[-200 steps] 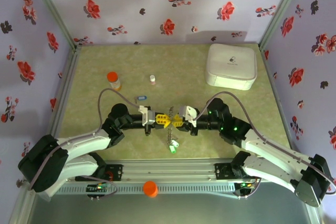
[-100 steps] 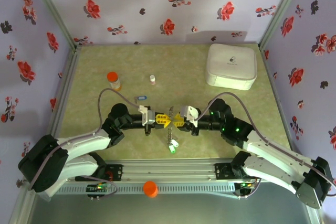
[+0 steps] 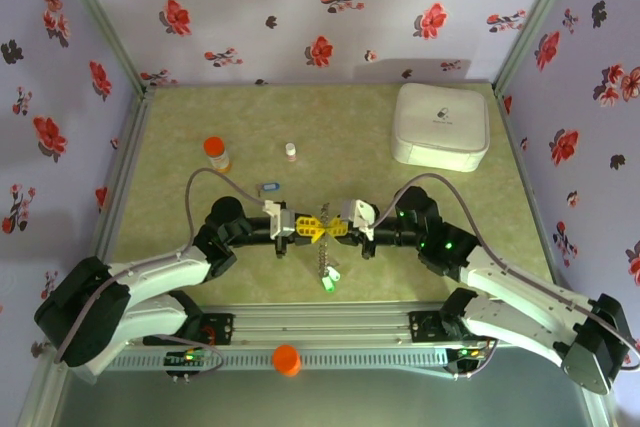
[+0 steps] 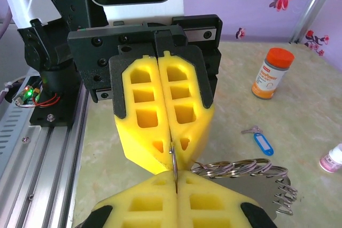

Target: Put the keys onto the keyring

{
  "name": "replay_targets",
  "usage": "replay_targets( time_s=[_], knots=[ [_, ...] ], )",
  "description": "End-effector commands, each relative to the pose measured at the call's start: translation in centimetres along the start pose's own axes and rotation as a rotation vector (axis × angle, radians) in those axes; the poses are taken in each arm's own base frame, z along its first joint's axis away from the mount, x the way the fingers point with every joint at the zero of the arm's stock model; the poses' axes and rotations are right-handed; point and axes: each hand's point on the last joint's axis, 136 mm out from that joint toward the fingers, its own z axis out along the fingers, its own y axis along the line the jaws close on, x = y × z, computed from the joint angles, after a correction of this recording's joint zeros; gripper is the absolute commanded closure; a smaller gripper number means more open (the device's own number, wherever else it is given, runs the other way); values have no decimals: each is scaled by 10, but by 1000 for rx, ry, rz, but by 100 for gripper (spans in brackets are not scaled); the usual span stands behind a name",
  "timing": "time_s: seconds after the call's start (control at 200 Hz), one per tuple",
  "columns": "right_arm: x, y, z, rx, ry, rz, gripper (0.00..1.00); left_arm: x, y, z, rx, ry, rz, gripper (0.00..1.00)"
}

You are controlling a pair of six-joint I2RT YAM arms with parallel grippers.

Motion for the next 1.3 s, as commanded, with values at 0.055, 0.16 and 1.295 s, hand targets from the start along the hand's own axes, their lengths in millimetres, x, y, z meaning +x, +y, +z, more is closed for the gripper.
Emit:
replay_targets(
  time_s=[0.055,0.16,1.295],
  knots=[
    [-13,-2,-4,11,47,-69,100,4,4,-5,-41,41,39,77],
    [-5,0,-5,-1,149,-102,100,13,3,-8,-42,118,63,75],
    [-5,2,17,-71,421,-119,100,4,-3,-5,25,193,126,98]
  ],
)
